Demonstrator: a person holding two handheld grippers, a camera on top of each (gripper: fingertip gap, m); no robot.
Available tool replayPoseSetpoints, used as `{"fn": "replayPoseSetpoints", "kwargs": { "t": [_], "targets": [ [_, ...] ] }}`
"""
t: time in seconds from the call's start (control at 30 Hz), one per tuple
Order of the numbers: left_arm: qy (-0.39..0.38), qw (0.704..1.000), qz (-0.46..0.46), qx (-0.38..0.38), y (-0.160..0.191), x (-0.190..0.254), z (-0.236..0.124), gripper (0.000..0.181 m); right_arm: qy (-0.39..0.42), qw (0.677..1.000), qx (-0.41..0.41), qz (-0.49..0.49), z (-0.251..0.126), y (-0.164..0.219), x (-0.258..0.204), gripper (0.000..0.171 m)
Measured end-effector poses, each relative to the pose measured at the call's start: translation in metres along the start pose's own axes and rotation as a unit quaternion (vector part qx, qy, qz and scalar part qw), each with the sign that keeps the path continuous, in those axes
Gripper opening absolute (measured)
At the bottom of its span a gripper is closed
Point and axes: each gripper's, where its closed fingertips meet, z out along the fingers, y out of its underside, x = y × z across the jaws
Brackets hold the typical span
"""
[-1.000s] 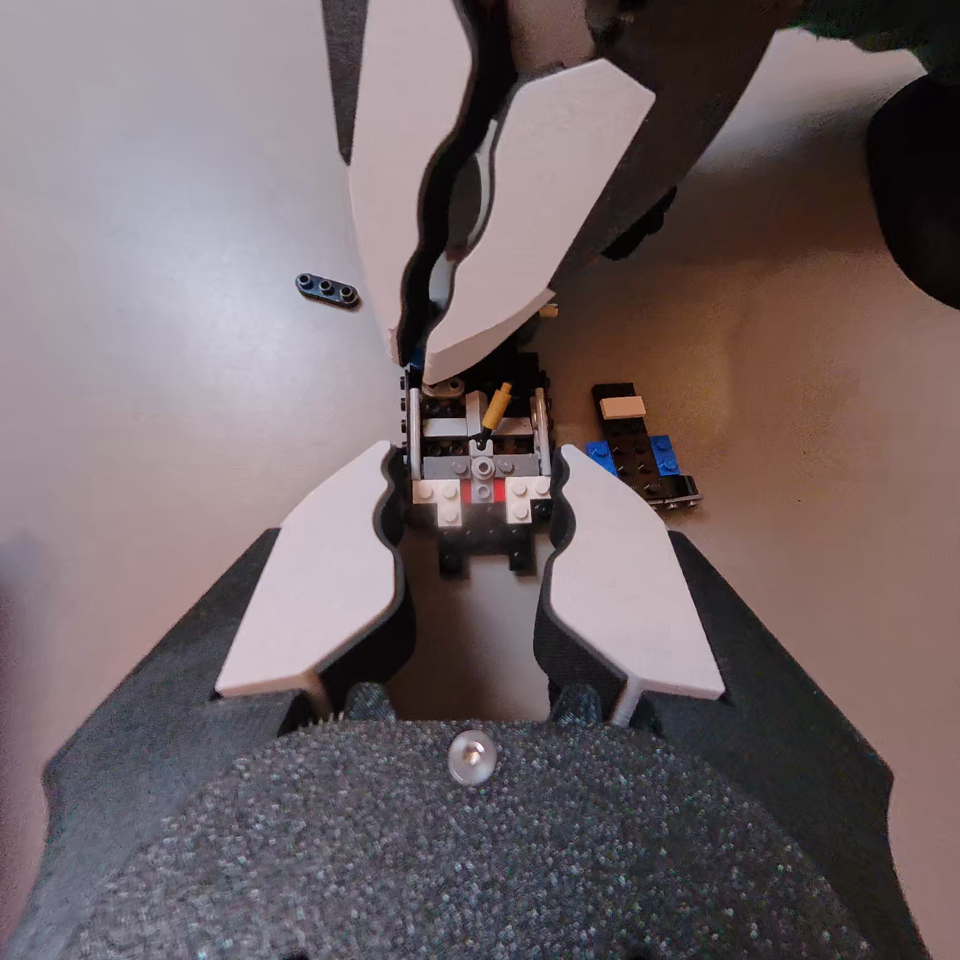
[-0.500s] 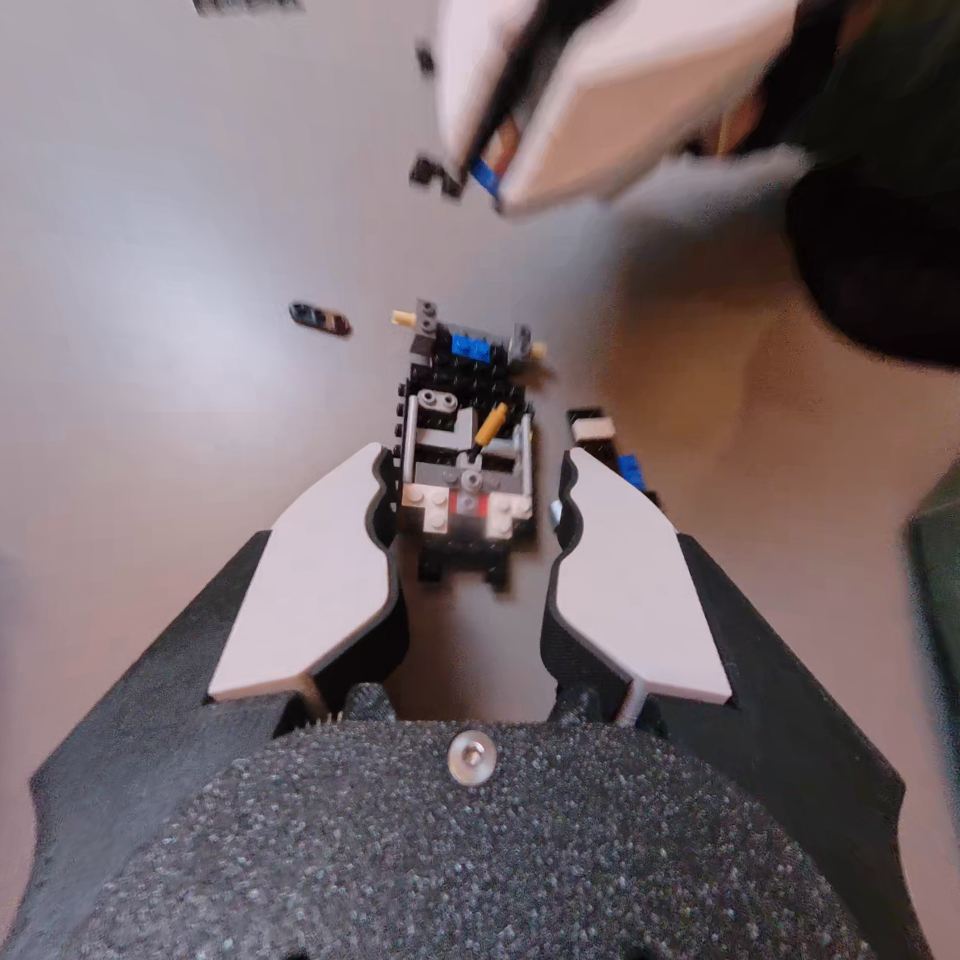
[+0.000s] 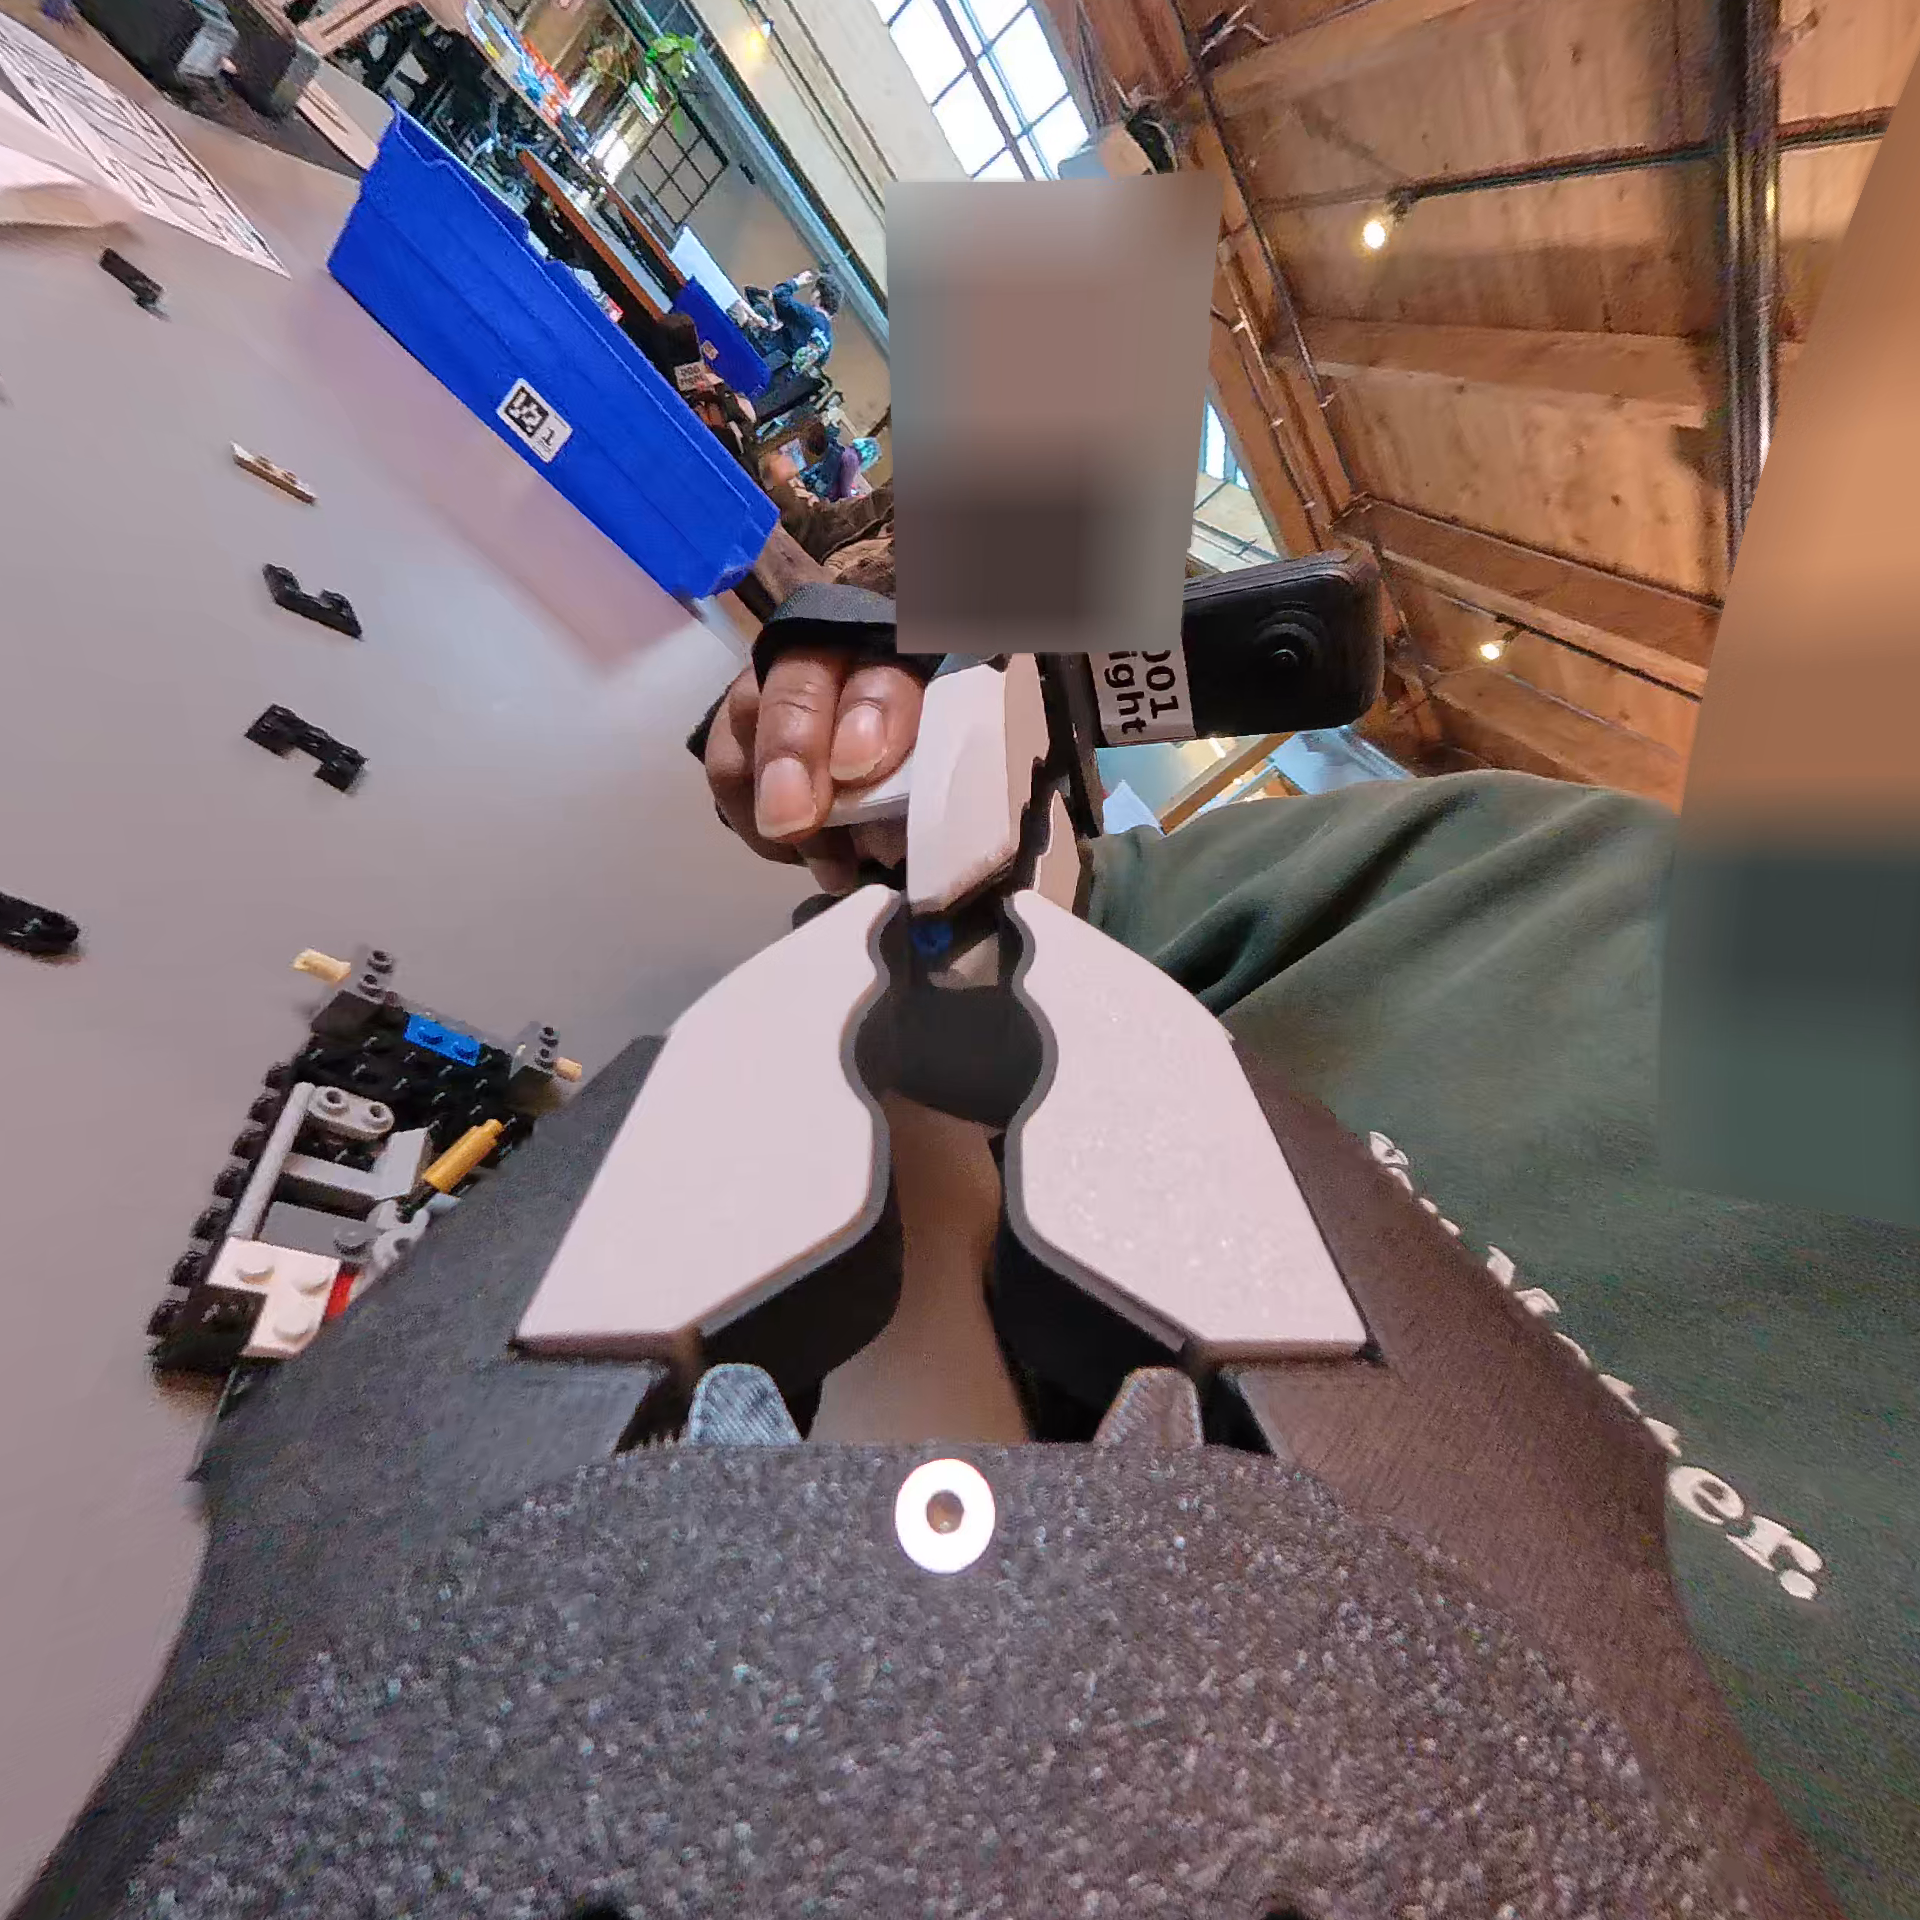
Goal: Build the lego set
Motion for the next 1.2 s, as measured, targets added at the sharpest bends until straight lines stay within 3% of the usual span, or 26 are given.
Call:
{"fn": "replayPoseSetpoints", "kwargs": {
  "t": [0.23,0.33,0.4,0.43,0.47,0.53,0.6,0.63,0.73,1.0,1.13,1.2],
  "targets": [
    [0.035,0.999,-0.023,0.016,-0.006,0.009,-0.004,0.007,0.010,1.000,0.019,0.007,-0.008,-0.011,0.005,0.010],
    [-0.037,0.999,0.027,0.016,-0.015,-0.002,-0.013,0.007,0.024,0.999,0.024,0.013,-0.015,-0.013,0.013,0.012],
    [-0.168,0.980,0.105,0.020,-0.035,-0.025,-0.033,0.007,0.041,0.999,0.015,0.018,-0.019,-0.008,0.021,0.013],
    [-0.265,0.951,0.161,0.017,-0.049,-0.043,-0.052,0.007,0.050,0.998,0.009,0.022,-0.021,-0.004,0.025,0.013],
    [-0.375,0.901,0.217,0.013,-0.067,-0.061,-0.079,0.007,0.058,0.998,0.003,0.028,-0.022,0.000,0.029,0.013],
    [-0.544,0.781,0.305,0.005,-0.101,-0.078,-0.136,0.007,0.067,0.997,-0.003,0.041,-0.024,0.005,0.034,0.013],
    [-0.653,0.679,0.332,-0.038,-0.112,-0.095,-0.182,0.007,0.072,0.996,-0.018,0.042,-0.024,0.013,0.035,0.013],
    [-0.679,0.658,0.320,-0.063,-0.109,-0.105,-0.195,0.021,0.073,0.996,-0.024,0.041,-0.024,0.015,0.035,0.013],
    [-0.676,0.682,0.266,-0.091,-0.088,-0.126,-0.200,0.048,0.072,0.996,-0.032,0.044,-0.025,0.020,0.034,0.013],
    [-0.641,0.725,0.241,-0.076,-0.078,-0.126,-0.192,0.061,0.071,0.995,-0.048,0.055,-0.026,0.031,0.035,0.013],
    [-0.609,0.741,0.280,-0.039,-0.085,-0.111,-0.175,0.043,0.075,0.994,-0.050,0.066,-0.025,0.035,0.036,0.013],
    [-0.559,0.762,0.327,-0.001,-0.089,-0.089,-0.158,0.000,0.084,0.992,-0.054,0.082,-0.024,0.039,0.039,0.018]
  ]
}}
